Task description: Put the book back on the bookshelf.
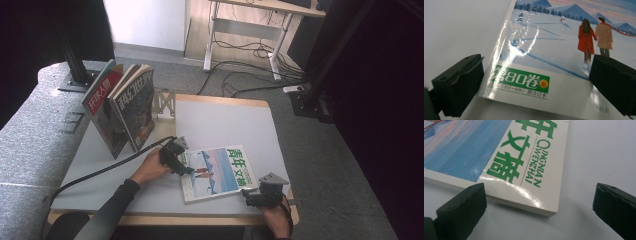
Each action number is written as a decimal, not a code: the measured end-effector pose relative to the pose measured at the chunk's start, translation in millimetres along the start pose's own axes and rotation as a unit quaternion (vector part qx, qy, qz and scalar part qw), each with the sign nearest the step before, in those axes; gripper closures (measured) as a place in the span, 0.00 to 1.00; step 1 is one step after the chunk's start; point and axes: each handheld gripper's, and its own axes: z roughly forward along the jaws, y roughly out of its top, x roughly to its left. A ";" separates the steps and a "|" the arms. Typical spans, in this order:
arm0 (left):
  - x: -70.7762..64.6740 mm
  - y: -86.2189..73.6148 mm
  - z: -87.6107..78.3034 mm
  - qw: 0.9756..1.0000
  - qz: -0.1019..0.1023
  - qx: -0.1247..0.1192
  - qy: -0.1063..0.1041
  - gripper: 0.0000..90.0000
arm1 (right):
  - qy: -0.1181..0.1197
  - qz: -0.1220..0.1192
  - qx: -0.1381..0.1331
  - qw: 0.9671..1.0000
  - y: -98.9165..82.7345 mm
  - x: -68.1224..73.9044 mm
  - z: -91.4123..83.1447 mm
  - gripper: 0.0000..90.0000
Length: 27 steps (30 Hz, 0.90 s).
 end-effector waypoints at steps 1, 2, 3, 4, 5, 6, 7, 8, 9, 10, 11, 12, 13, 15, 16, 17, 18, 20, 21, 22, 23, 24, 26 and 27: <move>-1.1 -0.6 -1.0 1.000 0.001 0.003 0.001 0.00 | -0.002 0.002 -0.001 1.000 0.4 -1.1 0.9 0.00; -1.9 -1.3 -2.0 1.000 0.003 0.006 0.000 0.00 | -0.004 0.005 -0.001 1.000 0.8 -2.2 1.5 0.00; -3.0 -2.2 -2.9 1.000 0.003 0.008 0.000 0.00 | -0.004 0.008 -0.001 1.000 1.2 -3.4 2.3 0.00; -4.3 -3.1 -3.4 1.000 0.001 0.007 -0.001 0.00 | -0.005 0.010 -0.001 1.000 1.6 -4.3 3.1 0.00; -5.1 -4.1 -4.3 1.000 0.002 0.008 0.000 0.00 | -0.006 0.011 -0.001 1.000 2.2 -5.3 3.9 0.00; -5.9 -5.3 -5.1 1.000 0.002 0.009 -0.002 0.00 | -0.007 0.011 -0.002 1.000 2.8 -6.4 4.8 0.00; -6.9 -6.3 -5.8 1.000 0.002 0.009 -0.003 0.00 | -0.009 0.013 -0.001 1.000 3.5 -7.0 5.4 0.00; -7.8 -7.4 -6.6 1.000 0.002 0.008 -0.003 0.00 | -0.010 0.013 -0.002 1.000 4.2 -8.1 6.3 0.00; -8.5 -8.5 -7.7 1.000 0.005 0.011 -0.004 0.00 | -0.012 0.014 -0.002 1.000 4.8 -8.9 7.1 0.00; -9.8 -9.6 -8.4 1.000 0.004 0.011 -0.003 0.00 | -0.014 0.015 -0.002 1.000 5.5 -9.7 8.0 0.00; -10.4 -10.7 -9.2 1.000 0.006 0.012 -0.004 0.00 | -0.016 0.017 -0.002 1.000 6.3 -10.4 8.8 0.00; -11.7 -12.0 -10.1 1.000 0.006 0.012 -0.004 0.00 | -0.018 0.018 -0.002 1.000 7.0 -11.2 9.7 0.00; -13.1 -13.4 -10.7 1.000 0.005 0.010 -0.004 0.00 | -0.020 0.019 -0.002 1.000 7.9 -12.1 10.6 0.00; -15.7 -16.3 -12.5 1.000 0.006 0.009 -0.004 0.00 | -0.021 0.023 -0.002 1.000 9.5 -14.2 12.9 0.00; -17.0 -17.9 -13.4 1.000 0.007 0.008 -0.005 0.00 | -0.022 0.025 -0.002 0.999 10.4 -15.4 14.1 0.00; -18.5 -19.7 -14.2 1.000 0.006 0.007 -0.005 0.00 | -0.024 0.027 -0.002 0.999 11.3 -16.5 15.4 0.00; -19.7 -21.4 -15.2 1.000 0.008 0.006 -0.006 0.00 | -0.025 0.030 -0.002 0.999 12.3 -17.4 16.6 0.00; -23.3 -24.1 -16.6 1.000 0.007 0.005 -0.005 0.00 | -0.029 0.034 -0.002 0.999 14.3 -19.5 19.3 0.00; -25.0 -25.4 -17.2 1.000 0.008 0.004 -0.005 0.00 | -0.029 0.034 -0.002 0.999 15.4 -20.7 20.5 0.00; -26.7 -27.0 -17.7 1.000 0.013 0.004 -0.004 0.00 | -0.030 0.036 -0.002 0.999 16.5 -21.7 21.8 0.00; -29.6 -28.6 -17.8 1.000 0.020 0.005 0.002 0.00 | -0.032 0.036 -0.002 0.999 17.7 -22.6 23.1 0.00; -32.1 -29.8 -18.1 1.000 0.026 0.008 0.008 0.00 | -0.033 0.037 -0.001 0.999 18.9 -23.2 24.3 0.00; -36.7 -32.2 -18.5 0.999 0.033 0.009 0.016 0.00 | -0.036 0.039 -0.001 0.999 21.1 -25.0 26.8 0.00; -38.4 -33.6 -18.9 0.999 0.034 0.008 0.016 0.00 | -0.036 0.042 -0.001 0.998 21.9 -25.9 28.1 0.00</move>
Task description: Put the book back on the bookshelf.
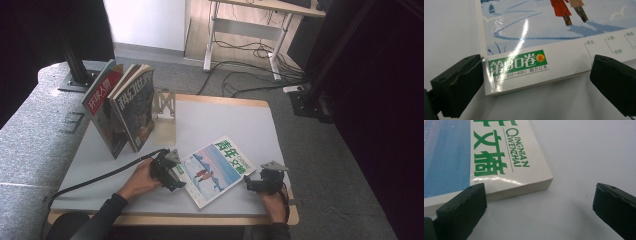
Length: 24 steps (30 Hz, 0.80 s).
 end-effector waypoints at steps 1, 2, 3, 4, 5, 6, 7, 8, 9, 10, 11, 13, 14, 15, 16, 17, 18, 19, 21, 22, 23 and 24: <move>-1.0 -1.1 -0.7 1.000 0.000 -0.001 -0.001 0.00 | 0.000 0.003 -0.001 1.000 0.9 -0.9 1.5 0.00; -1.7 -2.3 -1.6 1.000 -0.003 -0.004 -0.005 0.00 | 0.000 0.005 0.000 1.000 1.8 -1.7 2.7 0.00; -2.5 -3.3 -2.4 1.000 -0.004 -0.006 -0.009 0.00 | -0.002 0.007 -0.001 1.000 2.8 -2.3 4.1 0.00; -3.5 -4.6 -3.0 1.000 -0.007 -0.009 -0.012 0.00 | -0.004 0.007 -0.001 1.000 3.9 -2.8 5.4 0.00; -4.5 -5.9 -3.7 1.000 -0.009 -0.012 -0.014 0.00 | -0.005 0.007 -0.001 1.000 5.2 -3.1 6.5 0.00; -5.6 -7.3 -4.2 1.000 -0.012 -0.016 -0.018 0.00 | -0.007 0.007 0.000 1.000 6.5 -3.4 7.7 0.00; -6.4 -8.8 -4.9 0.999 -0.016 -0.020 -0.022 0.00 | -0.009 0.006 0.000 1.000 7.6 -3.9 8.9 0.00; -7.1 -10.3 -5.5 0.999 -0.021 -0.026 -0.026 0.00 | -0.010 0.006 0.000 1.000 8.9 -4.4 10.2 0.00; -7.7 -11.7 -6.0 0.999 -0.026 -0.031 -0.030 0.00 | -0.010 0.006 0.000 1.000 10.2 -4.9 11.4 0.00; -8.6 -12.4 -6.6 0.999 -0.027 -0.031 -0.033 0.00 | -0.011 0.004 0.000 1.000 11.5 -5.5 12.7 0.00; -10.3 -12.6 -6.8 0.999 -0.026 -0.031 -0.033 0.00 | -0.010 0.004 0.001 1.000 12.9 -6.2 13.9 0.00; -13.1 -13.1 -7.4 0.999 -0.023 -0.028 -0.033 0.00 | -0.012 0.002 0.002 1.000 15.3 -7.6 16.4 0.00; -14.9 -13.6 -7.3 0.999 -0.022 -0.029 -0.032 0.00 | -0.012 0.003 0.002 1.000 16.4 -8.0 17.5 0.00; -16.6 -14.1 -7.4 0.999 -0.020 -0.029 -0.031 0.00 | -0.013 0.002 0.003 1.000 17.3 -8.3 18.3 0.00; -18.3 -14.4 -7.5 0.999 -0.019 -0.029 -0.029 0.00 | -0.013 0.002 0.003 1.000 17.8 -8.7 18.9 0.00; -19.6 -14.8 -7.4 0.999 -0.017 -0.029 -0.027 0.00 | -0.014 0.002 0.002 1.000 18.1 -8.7 19.1 0.00; -20.8 -15.3 -7.2 0.999 -0.017 -0.031 -0.025 0.00 | -0.014 0.000 0.002 1.000 18.1 -8.6 18.7 0.01; -21.8 -15.6 -7.1 0.999 -0.017 -0.033 -0.025 0.00 | -0.010 -0.003 0.001 1.000 18.0 -8.4 17.4 0.04; -23.5 -16.1 -7.2 0.999 -0.017 -0.035 -0.027 0.00 | -0.004 -0.010 0.001 1.000 17.4 -7.8 13.6 0.08; -24.8 -16.4 -7.3 0.999 -0.018 -0.036 -0.028 0.00 | -0.004 -0.015 0.003 1.000 16.9 -7.5 12.0 0.08; -25.4 -16.8 -7.7 0.999 -0.015 -0.035 -0.029 0.00 | -0.004 -0.016 0.003 1.000 16.3 -7.0 8.9 0.08; -26.5 -17.1 -7.4 0.999 -0.017 -0.037 -0.028 0.00 | -0.001 -0.011 0.000 1.000 15.9 -6.5 6.0 0.08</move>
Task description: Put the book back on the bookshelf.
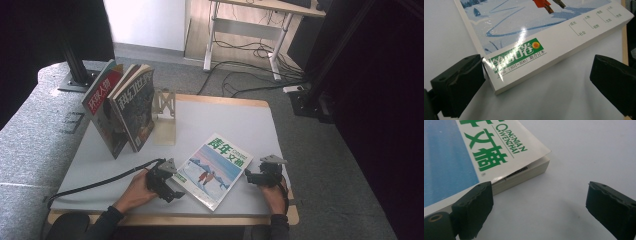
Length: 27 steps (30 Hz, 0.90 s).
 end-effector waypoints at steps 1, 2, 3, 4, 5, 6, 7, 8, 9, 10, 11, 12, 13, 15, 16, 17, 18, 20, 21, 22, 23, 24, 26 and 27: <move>-0.5 -0.1 0.0 1.000 0.000 0.000 0.000 0.00 | 0.004 0.005 -0.004 1.000 0.0 0.6 -3.4 0.08; -0.9 -0.1 -0.1 1.000 -0.001 0.001 0.000 0.00 | 0.009 0.009 -0.008 1.000 0.3 1.5 -6.9 0.08; -1.2 -0.4 -0.1 1.000 0.001 0.000 0.000 0.00 | 0.013 0.012 -0.012 1.000 0.6 2.6 -9.2 0.08; -1.8 -0.6 0.1 1.000 0.000 -0.002 0.000 0.00 | 0.023 0.017 -0.017 0.999 1.2 5.0 -12.1 0.08; -2.4 -0.8 0.1 1.000 -0.001 -0.003 -0.001 0.00 | 0.034 0.020 -0.019 0.999 1.7 7.4 -13.4 0.08; -2.9 -0.9 -0.1 1.000 0.000 -0.002 0.000 0.00 | 0.045 0.022 -0.020 0.999 2.1 10.3 -13.6 0.08; -3.4 -1.2 -0.2 1.000 0.001 -0.001 0.000 0.00 | 0.056 0.023 -0.019 0.998 2.8 13.9 -12.7 0.08; -4.4 -1.5 0.0 1.000 -0.001 -0.003 0.000 0.00 | 0.064 0.020 -0.016 0.998 3.5 17.7 -10.7 0.08; -5.1 -1.9 -0.1 1.000 -0.001 -0.003 0.001 0.00 | 0.071 0.016 -0.011 0.997 4.2 21.6 -8.4 0.08; -5.9 -2.2 -0.2 1.000 -0.001 -0.003 0.002 0.00 | 0.078 0.014 -0.007 0.997 4.9 25.2 -5.6 0.08; -5.9 -2.2 -0.2 1.000 -0.001 -0.003 0.002 0.00 | 0.078 0.014 -0.007 0.997 4.9 25.2 -5.6 0.08; -7.5 -3.0 -0.4 1.000 0.000 -0.004 0.002 0.00 | 0.087 0.012 0.005 0.996 5.6 31.6 -0.1 0.08; -8.5 -3.2 -0.6 1.000 -0.001 -0.003 0.002 0.00 | 0.090 0.011 0.010 0.996 5.8 34.3 2.6 0.08; -9.7 -3.7 -0.6 1.000 0.000 -0.005 0.001 0.00 | 0.098 0.015 0.014 0.995 6.4 36.5 6.0 0.06; -10.3 -3.9 -0.6 1.000 -0.001 -0.005 0.001 0.00 | 0.100 0.020 0.016 0.995 6.9 36.7 7.2 0.06; -10.6 -4.1 -0.8 1.000 0.000 -0.005 0.001 0.00 | 0.103 0.022 0.017 0.994 7.2 36.7 8.4 0.07; -10.9 -4.3 -1.0 1.000 -0.001 -0.005 0.000 0.00 | 0.110 0.025 0.016 0.994 7.5 37.2 9.6 0.09; -11.2 -4.9 -1.4 1.000 -0.005 -0.008 -0.002 0.00 | 0.107 0.024 0.013 0.994 8.7 39.3 11.0 0.08; -11.4 -5.2 -1.7 1.000 -0.008 -0.009 -0.002 0.00 | 0.104 0.020 0.011 0.994 9.4 40.6 11.1 0.08; -11.7 -5.6 -1.8 1.000 -0.011 -0.011 -0.003 0.00 | 0.101 0.016 0.010 0.995 10.2 41.1 11.4 0.08; -12.0 -6.1 -1.8 1.000 -0.012 -0.014 -0.004 0.00 | 0.099 0.015 0.011 0.995 11.0 41.7 11.8 0.08; -12.4 -6.5 -1.9 1.000 -0.012 -0.014 -0.005 0.00 | 0.097 0.013 0.010 0.995 11.7 42.4 12.4 0.08; -13.6 -7.1 -2.5 1.000 -0.015 -0.016 -0.010 0.00 | 0.095 0.015 0.011 0.995 13.1 43.0 13.6 0.08; -14.0 -7.4 -2.8 1.000 -0.016 -0.016 -0.011 0.00 | 0.095 0.014 0.010 0.995 13.5 42.8 14.3 0.08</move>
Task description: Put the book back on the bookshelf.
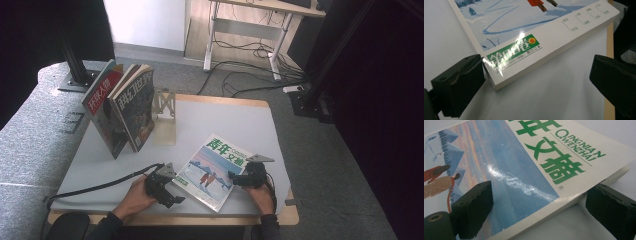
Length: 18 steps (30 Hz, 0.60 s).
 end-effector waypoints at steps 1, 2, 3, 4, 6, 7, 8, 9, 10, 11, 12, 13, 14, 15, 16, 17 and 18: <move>-0.6 -0.6 -0.4 1.000 0.001 0.000 0.001 0.00 | 0.000 0.001 -0.001 1.000 0.3 0.0 0.5 0.08; -1.3 -0.9 -0.4 1.000 0.001 -0.001 0.001 0.01 | 0.000 0.002 0.000 1.000 0.7 0.0 0.8 0.08; -1.7 -1.2 -0.8 1.000 0.000 -0.001 0.001 0.01 | -0.002 0.004 -0.001 1.000 0.8 0.4 1.0 0.08; -1.9 -1.3 -1.5 1.000 0.001 0.000 0.000 0.01 | -0.003 0.005 0.000 1.000 0.8 0.5 1.0 0.07; -2.8 -2.1 -2.4 1.000 0.000 -0.001 -0.001 0.01 | -0.006 0.017 0.003 1.000 0.5 -0.1 1.7 0.05; -3.4 -2.6 -2.9 1.000 0.000 -0.002 0.000 0.01 | -0.009 0.023 0.004 1.000 -0.3 -0.9 2.1 0.02; -4.0 -3.1 -3.1 1.000 0.000 -0.003 0.000 0.01 | -0.011 0.029 0.006 1.000 -1.2 -1.0 1.9 0.02; -4.3 -3.5 -3.2 1.000 0.000 -0.003 0.001 0.01 | -0.008 0.030 0.006 1.000 -1.7 -1.0 1.5 0.03; -4.5 -3.8 -3.0 1.000 0.000 -0.005 0.002 0.01 | -0.004 0.029 0.005 1.000 -1.6 -0.6 1.2 0.05; -4.5 -3.7 -2.9 1.000 0.000 -0.005 0.002 0.01 | -0.002 0.028 0.005 1.000 -1.3 -0.1 1.4 0.05; -4.4 -3.7 -3.0 1.000 -0.001 -0.005 0.001 0.01 | -0.002 0.029 0.007 1.000 -0.7 0.3 2.0 0.04; -4.5 -3.7 -3.0 1.000 -0.002 -0.005 0.001 0.01 | -0.001 0.028 0.007 1.000 -0.2 0.2 2.7 0.04; -4.6 -3.6 -3.0 1.000 -0.002 -0.005 0.001 0.01 | -0.001 0.030 0.008 1.000 0.1 0.6 3.4 0.03; -4.8 -3.6 -3.2 1.000 -0.003 -0.005 -0.001 0.01 | -0.001 0.028 0.008 1.000 0.4 0.5 3.9 0.03; -5.0 -3.8 -3.4 1.000 -0.003 -0.005 -0.002 0.02 | 0.000 0.028 0.008 1.000 0.6 0.2 4.2 0.03; -5.5 -4.1 -3.7 1.000 -0.001 -0.004 -0.003 0.02 | 0.001 0.028 0.009 1.000 0.9 0.2 4.6 0.03; -6.7 -4.4 -3.5 1.000 -0.003 -0.006 -0.005 0.02 | 0.001 0.027 0.008 1.000 1.3 0.0 5.2 0.02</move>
